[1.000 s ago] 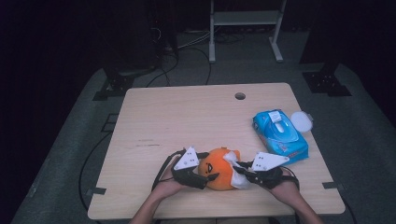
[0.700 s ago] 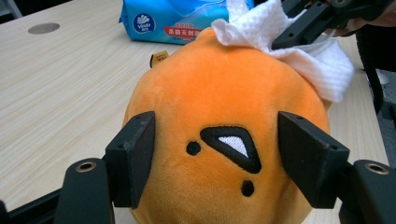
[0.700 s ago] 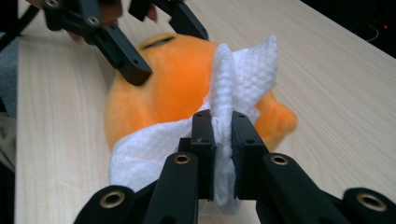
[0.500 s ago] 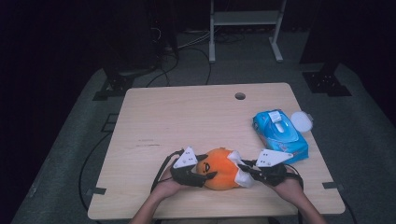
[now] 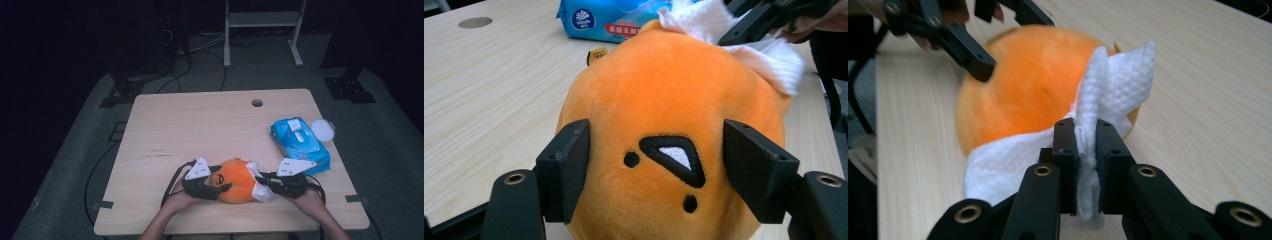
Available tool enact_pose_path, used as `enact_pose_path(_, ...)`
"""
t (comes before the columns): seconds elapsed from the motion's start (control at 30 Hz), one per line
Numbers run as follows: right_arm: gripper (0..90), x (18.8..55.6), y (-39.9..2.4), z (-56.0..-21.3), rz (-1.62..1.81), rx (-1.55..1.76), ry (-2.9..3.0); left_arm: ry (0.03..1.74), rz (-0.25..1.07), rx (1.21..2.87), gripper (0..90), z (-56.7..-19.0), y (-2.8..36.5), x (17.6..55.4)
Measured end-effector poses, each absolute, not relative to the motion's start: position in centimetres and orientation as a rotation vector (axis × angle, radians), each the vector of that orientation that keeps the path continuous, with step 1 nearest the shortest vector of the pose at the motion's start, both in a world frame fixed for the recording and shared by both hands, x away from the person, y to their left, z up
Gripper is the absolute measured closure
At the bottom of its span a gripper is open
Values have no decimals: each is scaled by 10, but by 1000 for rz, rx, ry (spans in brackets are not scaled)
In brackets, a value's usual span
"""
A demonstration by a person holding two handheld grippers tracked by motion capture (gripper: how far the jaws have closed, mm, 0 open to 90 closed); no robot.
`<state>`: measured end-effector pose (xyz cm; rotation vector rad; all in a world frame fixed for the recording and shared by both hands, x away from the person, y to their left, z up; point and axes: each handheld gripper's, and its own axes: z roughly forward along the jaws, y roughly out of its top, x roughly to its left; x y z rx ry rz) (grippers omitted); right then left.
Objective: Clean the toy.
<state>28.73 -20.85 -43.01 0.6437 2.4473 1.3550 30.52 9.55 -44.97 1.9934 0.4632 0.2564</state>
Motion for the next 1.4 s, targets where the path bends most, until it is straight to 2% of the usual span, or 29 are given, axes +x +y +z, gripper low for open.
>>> enact_pose_path(0.23, 806, 293, -191, -420, 1421, 615, 2421, 446, 300, 2007, 301, -449, 88, 301)
enact_pose_path(0.5, 806, 294, -205, -430, 1326, 640, 2426, 454, 297, 1998, 301, -450, 87, 302)
enact_pose_path(0.7, 806, 297, -192, -418, 1415, 629, 2393, 420, 292, 2011, 292, -450, 83, 297)
enact_pose_path(0.87, 807, 295, -191, -425, 1362, 589, 2433, 381, 189, 1977, 255, -438, 89, 300)
enact_pose_path(1.0, 807, 283, -192, -427, 1330, 523, 2450, 452, 219, 1941, 240, -436, 87, 306)
enact_pose_path(1.1, 806, 284, -192, -423, 1317, 526, 2439, 483, 218, 1947, 289, -445, 83, 304)
enact_pose_path(1.3, 806, 292, -186, -415, 1392, 562, 2414, 428, 196, 2001, 306, -441, 82, 296)
enact_pose_path(1.4, 806, 290, -186, -421, 1391, 542, 2459, 395, 134, 1999, 269, -438, 88, 299)
